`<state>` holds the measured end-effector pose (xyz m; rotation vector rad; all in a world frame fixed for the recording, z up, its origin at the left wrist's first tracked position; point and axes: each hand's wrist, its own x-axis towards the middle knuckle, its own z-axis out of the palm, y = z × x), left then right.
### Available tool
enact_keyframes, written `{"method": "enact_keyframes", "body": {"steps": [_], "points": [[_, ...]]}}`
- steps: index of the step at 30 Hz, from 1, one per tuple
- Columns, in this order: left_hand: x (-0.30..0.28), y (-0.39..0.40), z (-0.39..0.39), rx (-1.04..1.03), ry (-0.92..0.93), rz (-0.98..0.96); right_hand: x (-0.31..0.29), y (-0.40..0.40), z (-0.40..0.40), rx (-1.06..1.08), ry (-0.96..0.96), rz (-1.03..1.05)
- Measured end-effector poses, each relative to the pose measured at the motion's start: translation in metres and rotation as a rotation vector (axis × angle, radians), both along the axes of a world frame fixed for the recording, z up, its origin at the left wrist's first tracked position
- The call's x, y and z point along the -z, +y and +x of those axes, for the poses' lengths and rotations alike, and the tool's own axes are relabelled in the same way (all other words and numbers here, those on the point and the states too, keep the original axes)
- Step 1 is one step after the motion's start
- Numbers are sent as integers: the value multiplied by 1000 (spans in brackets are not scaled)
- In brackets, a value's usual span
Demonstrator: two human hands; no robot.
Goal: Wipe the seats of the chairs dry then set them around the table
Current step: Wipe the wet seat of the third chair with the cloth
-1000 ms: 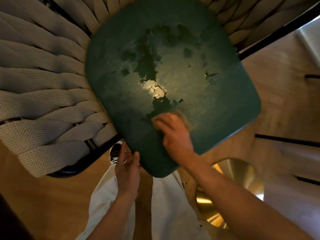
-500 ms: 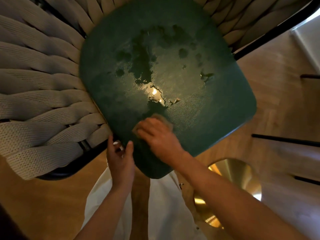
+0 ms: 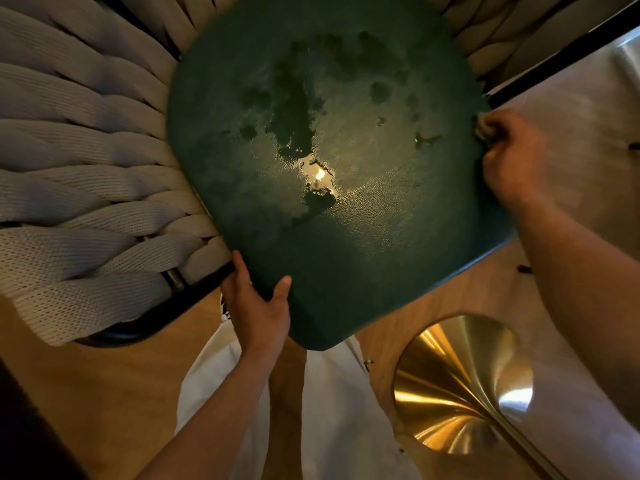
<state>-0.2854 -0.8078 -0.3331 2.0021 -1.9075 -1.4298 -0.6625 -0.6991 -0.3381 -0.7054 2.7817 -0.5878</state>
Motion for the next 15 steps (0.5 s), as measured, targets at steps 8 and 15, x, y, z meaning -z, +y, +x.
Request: {"method": "enact_keyframes", "body": {"steps": [8,15], "points": [[-1,-3,14,5,107,84,3,-24,82,-138,88,-222],[-7,-1,14,-178,234,154,10,-74,230,-638,-75,-248]]}}
